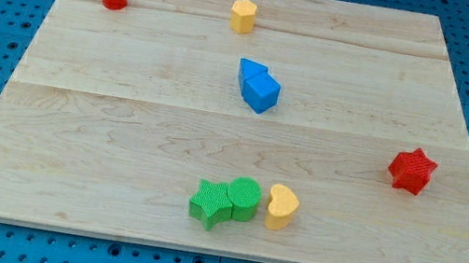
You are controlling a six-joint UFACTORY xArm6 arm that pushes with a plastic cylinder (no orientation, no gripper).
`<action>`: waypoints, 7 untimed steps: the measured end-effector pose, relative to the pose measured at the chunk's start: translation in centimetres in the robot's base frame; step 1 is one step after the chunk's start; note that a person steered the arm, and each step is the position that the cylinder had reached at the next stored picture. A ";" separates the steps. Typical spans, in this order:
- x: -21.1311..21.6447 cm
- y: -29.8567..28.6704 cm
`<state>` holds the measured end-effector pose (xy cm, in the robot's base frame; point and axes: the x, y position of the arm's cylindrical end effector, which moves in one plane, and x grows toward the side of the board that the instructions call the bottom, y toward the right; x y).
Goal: Push the red star to the right side of the blue blocks
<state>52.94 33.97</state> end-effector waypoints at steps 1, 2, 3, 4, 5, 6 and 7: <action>0.1 -5.9; 0.5 -10.4; -1.8 -12.3; -4.6 -12.4; -7.4 -14.3; -10.1 -20.5; -13.3 -22.8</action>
<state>39.67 11.20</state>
